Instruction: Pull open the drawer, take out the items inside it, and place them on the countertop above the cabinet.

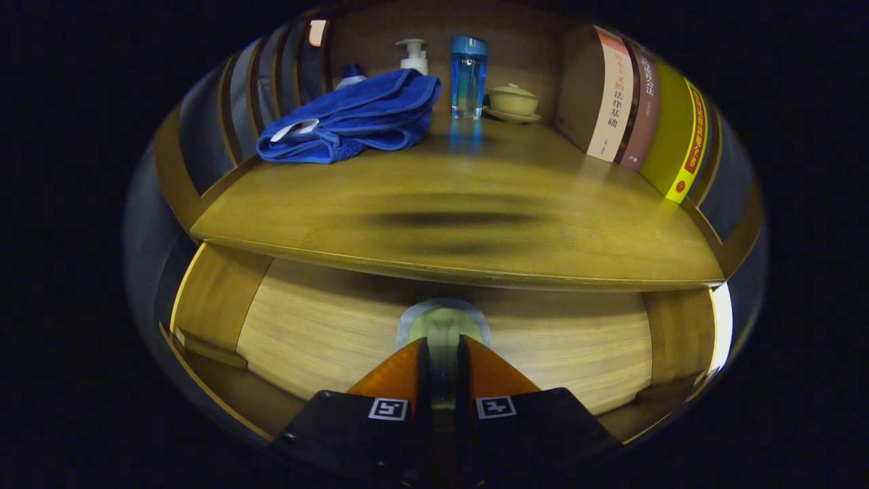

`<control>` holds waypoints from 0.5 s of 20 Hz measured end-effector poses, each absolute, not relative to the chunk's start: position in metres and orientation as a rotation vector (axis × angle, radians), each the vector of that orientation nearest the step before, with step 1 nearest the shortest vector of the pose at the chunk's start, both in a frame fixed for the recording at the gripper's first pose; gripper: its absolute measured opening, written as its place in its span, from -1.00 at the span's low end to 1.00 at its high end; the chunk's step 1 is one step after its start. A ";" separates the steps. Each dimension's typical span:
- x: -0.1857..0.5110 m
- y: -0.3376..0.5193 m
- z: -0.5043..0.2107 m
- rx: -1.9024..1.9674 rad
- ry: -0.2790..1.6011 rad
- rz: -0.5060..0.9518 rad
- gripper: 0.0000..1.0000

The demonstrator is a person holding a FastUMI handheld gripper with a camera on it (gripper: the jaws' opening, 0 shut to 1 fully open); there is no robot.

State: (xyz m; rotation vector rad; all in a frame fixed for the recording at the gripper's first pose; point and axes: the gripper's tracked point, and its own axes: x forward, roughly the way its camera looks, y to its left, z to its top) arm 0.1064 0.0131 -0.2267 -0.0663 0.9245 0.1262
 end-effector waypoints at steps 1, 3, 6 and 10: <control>0.107 0.013 -0.220 -0.065 0.904 0.126 -0.54; 0.108 0.016 -0.203 -0.062 0.852 0.131 -0.54; 0.104 0.021 -0.178 -0.065 0.778 0.149 -0.54; 0.097 0.022 -0.154 -0.071 0.691 0.138 -0.54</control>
